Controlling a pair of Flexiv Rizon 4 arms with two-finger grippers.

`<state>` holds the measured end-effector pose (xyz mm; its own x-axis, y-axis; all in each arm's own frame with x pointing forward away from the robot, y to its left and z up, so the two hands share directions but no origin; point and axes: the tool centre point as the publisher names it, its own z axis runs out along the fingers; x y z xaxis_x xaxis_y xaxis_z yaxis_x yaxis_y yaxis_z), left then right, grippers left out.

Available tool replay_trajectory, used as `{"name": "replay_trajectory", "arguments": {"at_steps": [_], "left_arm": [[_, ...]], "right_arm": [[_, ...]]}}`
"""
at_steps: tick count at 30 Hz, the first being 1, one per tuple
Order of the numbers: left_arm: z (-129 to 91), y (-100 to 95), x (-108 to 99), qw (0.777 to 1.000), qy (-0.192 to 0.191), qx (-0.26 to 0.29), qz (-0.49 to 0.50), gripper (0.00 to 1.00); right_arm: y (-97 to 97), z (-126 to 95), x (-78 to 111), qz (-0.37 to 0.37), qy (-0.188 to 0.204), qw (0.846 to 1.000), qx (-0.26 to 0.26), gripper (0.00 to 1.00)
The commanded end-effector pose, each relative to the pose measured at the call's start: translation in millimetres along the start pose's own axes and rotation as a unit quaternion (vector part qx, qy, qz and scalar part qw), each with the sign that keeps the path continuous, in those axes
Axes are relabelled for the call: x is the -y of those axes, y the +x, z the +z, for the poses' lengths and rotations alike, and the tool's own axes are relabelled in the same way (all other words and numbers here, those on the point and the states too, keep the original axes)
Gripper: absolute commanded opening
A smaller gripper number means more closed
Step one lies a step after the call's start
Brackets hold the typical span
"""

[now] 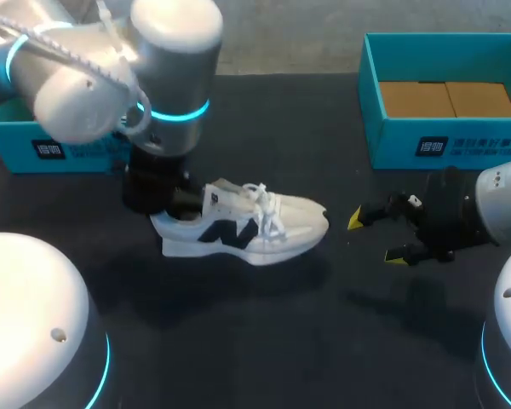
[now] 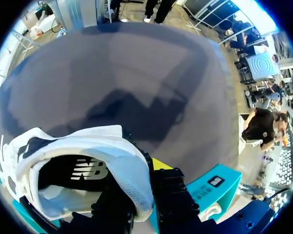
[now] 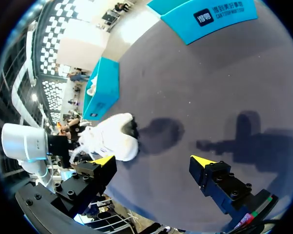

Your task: Take the shoe out of the shoebox, open the shoe tongue, remove and reinsert the insole, then place the shoe into the shoebox

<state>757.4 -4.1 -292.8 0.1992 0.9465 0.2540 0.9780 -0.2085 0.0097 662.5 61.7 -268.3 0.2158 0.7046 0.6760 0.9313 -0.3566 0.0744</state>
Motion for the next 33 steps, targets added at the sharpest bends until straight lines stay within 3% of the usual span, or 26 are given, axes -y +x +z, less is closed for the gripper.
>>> {"name": "replay_trajectory", "arguments": {"at_steps": [1, 11, 27, 28, 31, 32, 33], "left_arm": [[20.1, -10.1, 4.5, 1.000, -0.003, 0.005, -0.002, 0.00], [63.4, -24.2, 8.6, 1.000, 0.020, 0.015, -0.005, 0.00], [91.7, -38.8, 10.9, 0.999, 0.041, -0.016, -0.015, 0.00], [92.8, -38.9, 10.9, 0.999, 0.043, -0.016, -0.015, 0.10], [94.1, -39.3, 11.0, 0.999, 0.044, -0.016, -0.015, 0.18], [94.3, -39.5, 10.9, 0.999, 0.045, -0.016, -0.015, 0.29], [94.4, -39.5, 10.9, 0.999, 0.045, -0.016, -0.015, 0.33]], "right_arm": [[1.2, -0.2, 1.7, 0.001, -0.001, 1.000, 0.002, 1.00], [1.2, -0.2, 1.7, 0.001, -0.001, 1.000, 0.002, 1.00], [1.2, -0.2, 1.7, 0.001, -0.001, 1.000, 0.002, 1.00], [1.2, -0.2, 1.7, 0.001, -0.001, 1.000, 0.002, 1.00], [1.2, -0.2, 1.7, 0.001, -0.001, 1.000, 0.002, 1.00], [1.2, -0.2, 1.7, 0.001, -0.001, 1.000, 0.002, 1.00], [1.2, -0.2, 1.7, 0.001, -0.001, 1.000, 0.002, 1.00]]}}
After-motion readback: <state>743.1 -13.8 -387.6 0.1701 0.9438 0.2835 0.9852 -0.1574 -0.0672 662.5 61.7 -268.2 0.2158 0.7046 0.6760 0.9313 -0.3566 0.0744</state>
